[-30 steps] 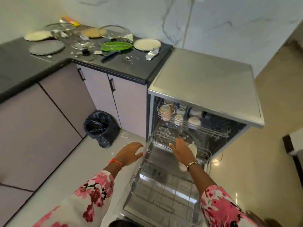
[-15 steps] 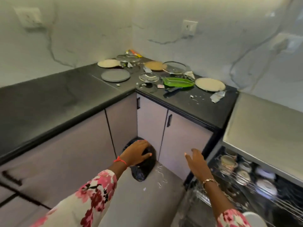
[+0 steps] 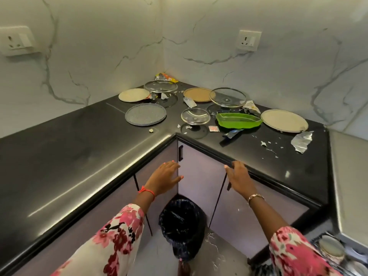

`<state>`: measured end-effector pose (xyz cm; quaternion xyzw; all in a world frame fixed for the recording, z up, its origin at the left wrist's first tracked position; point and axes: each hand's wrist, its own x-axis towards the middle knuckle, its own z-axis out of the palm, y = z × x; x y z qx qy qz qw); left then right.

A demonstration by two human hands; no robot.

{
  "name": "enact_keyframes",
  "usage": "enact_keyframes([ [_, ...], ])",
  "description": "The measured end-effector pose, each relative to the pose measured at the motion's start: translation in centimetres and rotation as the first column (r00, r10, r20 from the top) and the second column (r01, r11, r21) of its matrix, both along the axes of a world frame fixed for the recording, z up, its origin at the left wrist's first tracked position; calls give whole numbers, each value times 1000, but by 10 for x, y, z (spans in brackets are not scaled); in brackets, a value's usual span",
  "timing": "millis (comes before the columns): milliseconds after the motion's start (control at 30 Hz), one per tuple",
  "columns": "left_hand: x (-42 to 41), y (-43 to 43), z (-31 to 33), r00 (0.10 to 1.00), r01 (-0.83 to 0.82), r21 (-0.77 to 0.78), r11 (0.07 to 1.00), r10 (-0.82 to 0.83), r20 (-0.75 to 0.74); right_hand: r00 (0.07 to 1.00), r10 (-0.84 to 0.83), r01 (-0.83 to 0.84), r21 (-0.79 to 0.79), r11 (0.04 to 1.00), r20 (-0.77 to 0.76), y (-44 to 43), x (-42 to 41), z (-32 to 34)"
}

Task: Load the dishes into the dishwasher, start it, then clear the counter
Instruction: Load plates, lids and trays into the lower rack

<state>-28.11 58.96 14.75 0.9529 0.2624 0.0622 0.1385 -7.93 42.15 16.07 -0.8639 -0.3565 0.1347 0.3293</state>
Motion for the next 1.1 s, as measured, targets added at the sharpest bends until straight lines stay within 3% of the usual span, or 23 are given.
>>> enact_keyframes([
  [133, 40, 68, -2, 1000, -18, -20, 1000, 18, 19, 999, -25, 28, 52, 998, -43, 80, 43, 0],
  [267, 77, 137, -1, 995, -68, -107, 992, 76, 71, 970, -72, 113, 166, 980, -233, 158, 75, 14],
  [400, 99, 188, -15, 993, -98, -119, 988, 104, 50, 831, -152, 302, 204, 931, -535, 224, 98, 14],
  [633, 109, 224, -52, 996, -83, -36, 996, 84, 41, 536, -156, 452, 126, 883, -830, 290, 130, 10],
  [833, 109, 229, -61, 993, -81, -34, 996, 84, 81, 391, -171, 552, 81, 830, -904, 312, 137, -2],
  [1100, 110, 229, -63, 993, -94, -13, 995, 95, 76, 367, -141, 555, 94, 827, -919, 314, 140, -2],
])
